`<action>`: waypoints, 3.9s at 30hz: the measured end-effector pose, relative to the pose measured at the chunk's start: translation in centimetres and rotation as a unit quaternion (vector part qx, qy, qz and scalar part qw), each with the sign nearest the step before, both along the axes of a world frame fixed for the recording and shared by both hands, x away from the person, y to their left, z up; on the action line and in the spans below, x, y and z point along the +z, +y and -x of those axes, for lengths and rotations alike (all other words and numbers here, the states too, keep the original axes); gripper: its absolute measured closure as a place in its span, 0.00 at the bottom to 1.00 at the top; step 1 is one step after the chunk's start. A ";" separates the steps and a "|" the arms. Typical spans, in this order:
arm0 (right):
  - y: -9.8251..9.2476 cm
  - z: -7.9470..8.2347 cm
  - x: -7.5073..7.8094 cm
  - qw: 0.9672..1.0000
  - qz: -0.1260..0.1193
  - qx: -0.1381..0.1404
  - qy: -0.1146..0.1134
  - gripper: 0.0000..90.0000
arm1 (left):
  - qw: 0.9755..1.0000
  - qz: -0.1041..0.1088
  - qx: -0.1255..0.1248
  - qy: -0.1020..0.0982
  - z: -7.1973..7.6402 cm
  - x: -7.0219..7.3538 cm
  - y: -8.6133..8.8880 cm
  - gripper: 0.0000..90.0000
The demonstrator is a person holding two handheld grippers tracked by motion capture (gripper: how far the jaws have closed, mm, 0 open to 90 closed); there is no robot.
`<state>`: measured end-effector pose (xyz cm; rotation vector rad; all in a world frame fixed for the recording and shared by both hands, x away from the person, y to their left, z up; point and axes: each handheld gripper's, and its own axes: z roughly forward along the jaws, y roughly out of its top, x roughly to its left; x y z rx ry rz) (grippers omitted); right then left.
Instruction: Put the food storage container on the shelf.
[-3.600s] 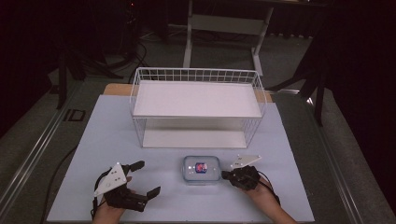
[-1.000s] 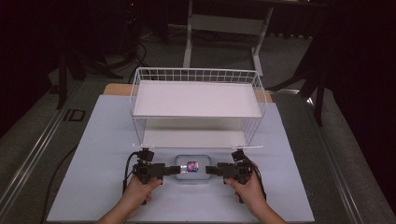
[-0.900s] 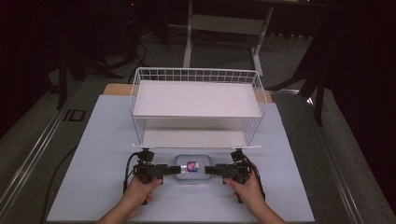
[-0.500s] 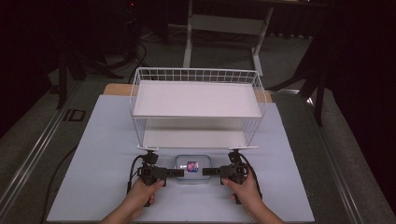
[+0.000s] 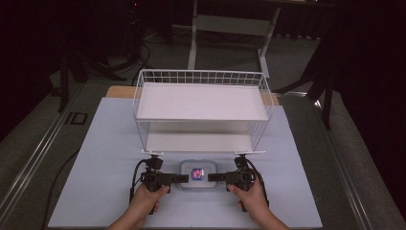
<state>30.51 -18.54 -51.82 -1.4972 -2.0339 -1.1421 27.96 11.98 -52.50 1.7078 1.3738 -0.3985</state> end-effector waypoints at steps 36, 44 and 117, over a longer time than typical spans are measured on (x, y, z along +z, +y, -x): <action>0.4 -2.9 3.8 0.991 0.018 -0.026 -0.129 0.51 | 0.994 -0.020 0.020 -0.104 -4.0 3.4 -0.6 0.54; 0.3 -4.1 2.8 0.990 0.031 -0.040 -0.130 0.51 | 0.994 -0.023 0.019 -0.107 -5.9 2.3 -1.1 0.53; 2.4 -4.0 3.5 0.942 0.129 -0.020 -0.310 0.35 | 0.978 -0.050 0.026 -0.203 -5.1 3.3 0.1 0.38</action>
